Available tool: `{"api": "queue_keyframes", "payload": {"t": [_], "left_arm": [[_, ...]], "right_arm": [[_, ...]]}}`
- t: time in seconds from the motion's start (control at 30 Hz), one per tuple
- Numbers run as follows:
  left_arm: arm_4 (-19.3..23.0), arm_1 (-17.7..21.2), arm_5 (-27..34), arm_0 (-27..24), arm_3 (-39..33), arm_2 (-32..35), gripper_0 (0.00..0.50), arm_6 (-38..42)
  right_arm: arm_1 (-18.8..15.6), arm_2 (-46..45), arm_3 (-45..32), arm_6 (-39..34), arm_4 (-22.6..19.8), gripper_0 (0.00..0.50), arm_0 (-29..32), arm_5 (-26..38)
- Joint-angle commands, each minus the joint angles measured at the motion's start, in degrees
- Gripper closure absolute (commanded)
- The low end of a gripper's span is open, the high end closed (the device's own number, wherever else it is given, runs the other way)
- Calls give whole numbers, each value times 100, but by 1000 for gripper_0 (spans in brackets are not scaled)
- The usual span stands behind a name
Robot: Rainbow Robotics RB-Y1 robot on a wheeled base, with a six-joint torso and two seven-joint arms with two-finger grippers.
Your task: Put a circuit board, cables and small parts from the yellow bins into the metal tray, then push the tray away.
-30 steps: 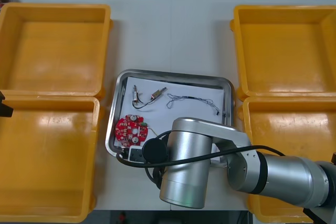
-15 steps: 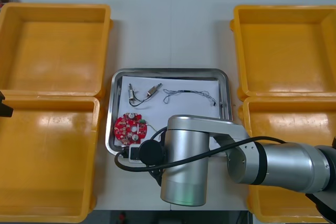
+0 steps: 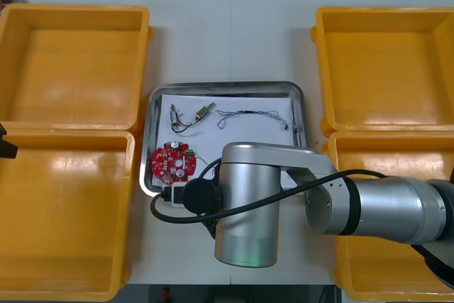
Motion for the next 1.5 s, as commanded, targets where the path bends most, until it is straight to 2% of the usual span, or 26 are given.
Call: {"api": "queue_keyframes", "payload": {"t": [0.03,0.33,0.57,0.8,1.5], "left_arm": [[-47,247,35,107,-14,145,0,-397],[-47,247,35,107,-14,145,0,-397],[-47,247,35,107,-14,145,0,-397],[-47,247,35,107,-14,145,0,-397],[-47,247,35,107,-14,145,0,-397]], "right_arm": [[-138,54,8,172,-244,500,-478,35],[-129,-8,359,181,-358,500,-804,35],[-102,-8,711,216,-622,500,-1146,-17],[-59,-16,984,233,-613,500,-1340,-105],[240,-104,1651,365,275,500,-1428,-615]]}}
